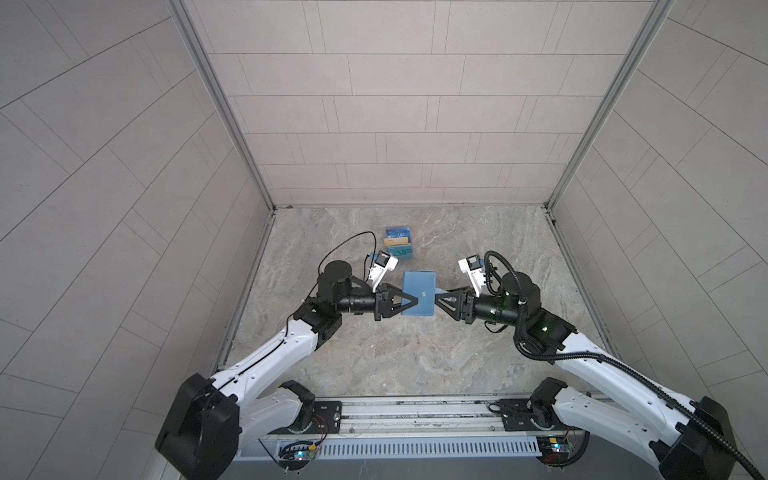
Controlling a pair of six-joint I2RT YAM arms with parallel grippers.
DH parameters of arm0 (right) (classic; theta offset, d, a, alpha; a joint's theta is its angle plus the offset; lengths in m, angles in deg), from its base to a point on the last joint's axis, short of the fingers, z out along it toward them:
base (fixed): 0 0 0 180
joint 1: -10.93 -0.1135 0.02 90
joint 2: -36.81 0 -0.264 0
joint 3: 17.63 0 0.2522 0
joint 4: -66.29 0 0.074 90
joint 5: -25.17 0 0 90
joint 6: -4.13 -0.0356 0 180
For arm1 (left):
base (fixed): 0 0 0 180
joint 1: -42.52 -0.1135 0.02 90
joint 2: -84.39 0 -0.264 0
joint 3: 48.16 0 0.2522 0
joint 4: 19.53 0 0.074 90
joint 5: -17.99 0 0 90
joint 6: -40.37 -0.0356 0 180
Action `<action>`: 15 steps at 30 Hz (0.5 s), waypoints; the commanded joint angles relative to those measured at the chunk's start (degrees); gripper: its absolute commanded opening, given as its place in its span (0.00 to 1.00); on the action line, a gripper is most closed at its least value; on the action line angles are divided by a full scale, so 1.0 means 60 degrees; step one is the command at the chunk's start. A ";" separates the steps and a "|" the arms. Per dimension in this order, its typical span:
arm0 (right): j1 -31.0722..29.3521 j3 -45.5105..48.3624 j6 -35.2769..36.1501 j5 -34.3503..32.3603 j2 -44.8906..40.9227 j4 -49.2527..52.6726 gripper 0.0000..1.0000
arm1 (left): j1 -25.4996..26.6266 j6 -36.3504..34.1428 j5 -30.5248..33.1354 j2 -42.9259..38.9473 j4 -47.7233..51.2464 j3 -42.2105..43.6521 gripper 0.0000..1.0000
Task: Take the credit cards out of the card holder
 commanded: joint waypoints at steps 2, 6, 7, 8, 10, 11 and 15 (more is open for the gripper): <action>-0.0146 -0.0608 0.0047 0.0763 -0.0204 -0.1048 0.46 | -0.0270 -0.0162 0.0568 -0.0003 0.0593 0.0152 0.00; -0.0163 -0.0608 0.0032 0.0796 -0.0040 -0.1038 0.45 | -0.0265 0.0004 0.0339 -0.0076 0.0319 0.0190 0.00; -0.0168 -0.0608 0.0042 0.0734 -0.0013 -0.0999 0.45 | -0.0261 0.0041 0.0294 -0.0106 0.0267 0.0190 0.00; -0.0161 -0.0629 0.0120 0.0550 0.0032 -0.0798 0.43 | -0.0263 0.0036 0.0264 -0.0157 0.0255 0.0215 0.00; -0.0169 -0.0743 0.0376 0.0012 0.0177 -0.0122 0.38 | -0.0269 -0.0008 0.0245 -0.0279 0.0308 0.0230 0.00; -0.0166 -0.0829 0.0513 -0.0297 0.0306 0.0247 0.37 | -0.0269 -0.0050 0.0272 -0.0349 0.0372 0.0228 0.00; -0.0139 -0.0907 0.0547 -0.0772 0.0731 0.0689 0.35 | -0.0270 -0.0264 0.0422 -0.0553 0.0783 0.0176 0.00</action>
